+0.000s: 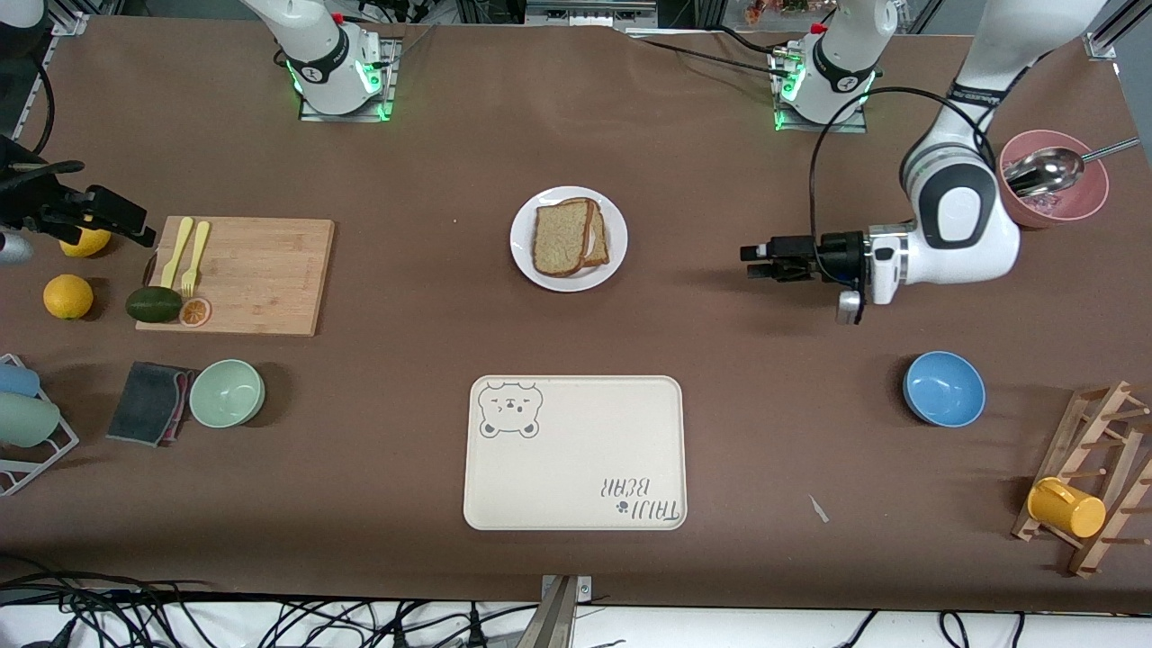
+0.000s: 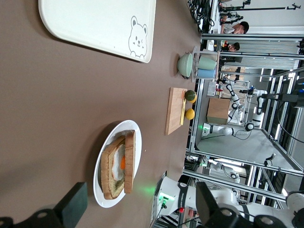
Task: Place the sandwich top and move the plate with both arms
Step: 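Reach the left gripper across the table to the white plate rim, then grip the white plate rim with the left gripper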
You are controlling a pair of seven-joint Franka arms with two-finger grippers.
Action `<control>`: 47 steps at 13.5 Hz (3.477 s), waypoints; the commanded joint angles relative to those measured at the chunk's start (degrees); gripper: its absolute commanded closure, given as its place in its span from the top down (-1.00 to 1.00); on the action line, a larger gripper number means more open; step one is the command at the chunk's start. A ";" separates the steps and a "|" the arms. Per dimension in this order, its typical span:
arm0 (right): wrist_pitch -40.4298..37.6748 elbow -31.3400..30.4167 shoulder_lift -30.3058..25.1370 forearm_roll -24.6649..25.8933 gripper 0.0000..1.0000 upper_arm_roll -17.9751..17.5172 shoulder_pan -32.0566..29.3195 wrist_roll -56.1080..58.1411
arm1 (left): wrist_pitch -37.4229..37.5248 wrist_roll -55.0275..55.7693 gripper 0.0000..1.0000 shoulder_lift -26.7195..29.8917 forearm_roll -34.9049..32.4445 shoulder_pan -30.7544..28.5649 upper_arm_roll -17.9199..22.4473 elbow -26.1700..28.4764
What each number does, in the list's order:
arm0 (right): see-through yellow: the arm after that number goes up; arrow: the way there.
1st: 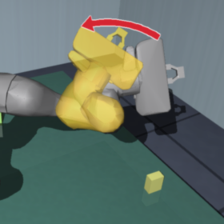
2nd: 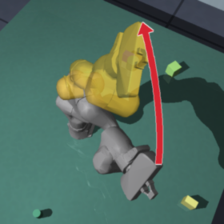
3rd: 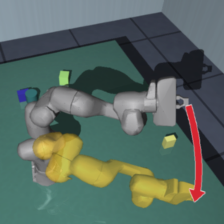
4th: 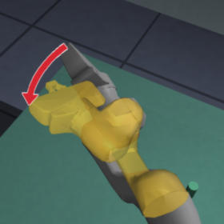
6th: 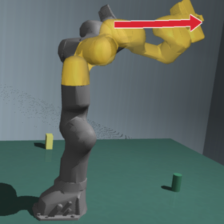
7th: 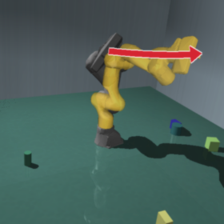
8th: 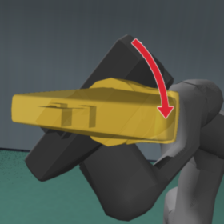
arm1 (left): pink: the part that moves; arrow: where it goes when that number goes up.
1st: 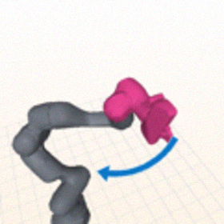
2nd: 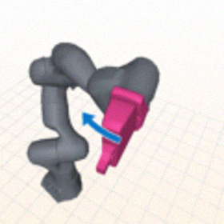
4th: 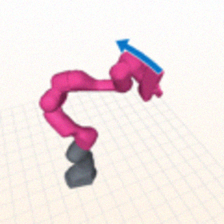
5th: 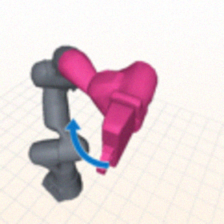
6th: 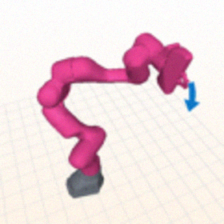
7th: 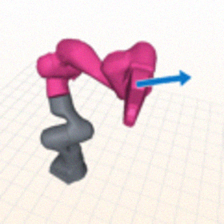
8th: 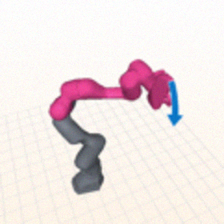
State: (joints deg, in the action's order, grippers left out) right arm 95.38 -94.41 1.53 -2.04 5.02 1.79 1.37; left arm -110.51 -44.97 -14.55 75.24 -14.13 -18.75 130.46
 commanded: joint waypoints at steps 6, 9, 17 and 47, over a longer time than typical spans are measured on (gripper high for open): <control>-1.95 1.34 0.32 -1.12 1.00 0.16 0.14 0.65 | -16.75 -16.80 1.00 1.37 22.73 -0.02 -14.37 9.10; -2.04 1.42 0.23 -1.12 1.00 0.16 0.14 0.39 | -21.40 -30.38 1.00 -2.22 34.93 0.07 -19.47 11.56; -2.66 1.34 0.23 -1.12 1.00 0.25 0.14 0.74 | -25.89 -53.01 1.00 -11.02 53.84 6.30 -20.71 12.62; -3.71 1.25 0.14 -1.47 1.00 0.42 0.14 0.65 | -35.12 -62.08 -0.26 -20.87 64.86 12.02 -20.01 4.80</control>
State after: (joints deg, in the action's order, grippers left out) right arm 92.90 -94.37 1.53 -2.37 5.15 1.81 1.37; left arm -143.71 -104.97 -35.33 138.71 -1.98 -38.56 136.08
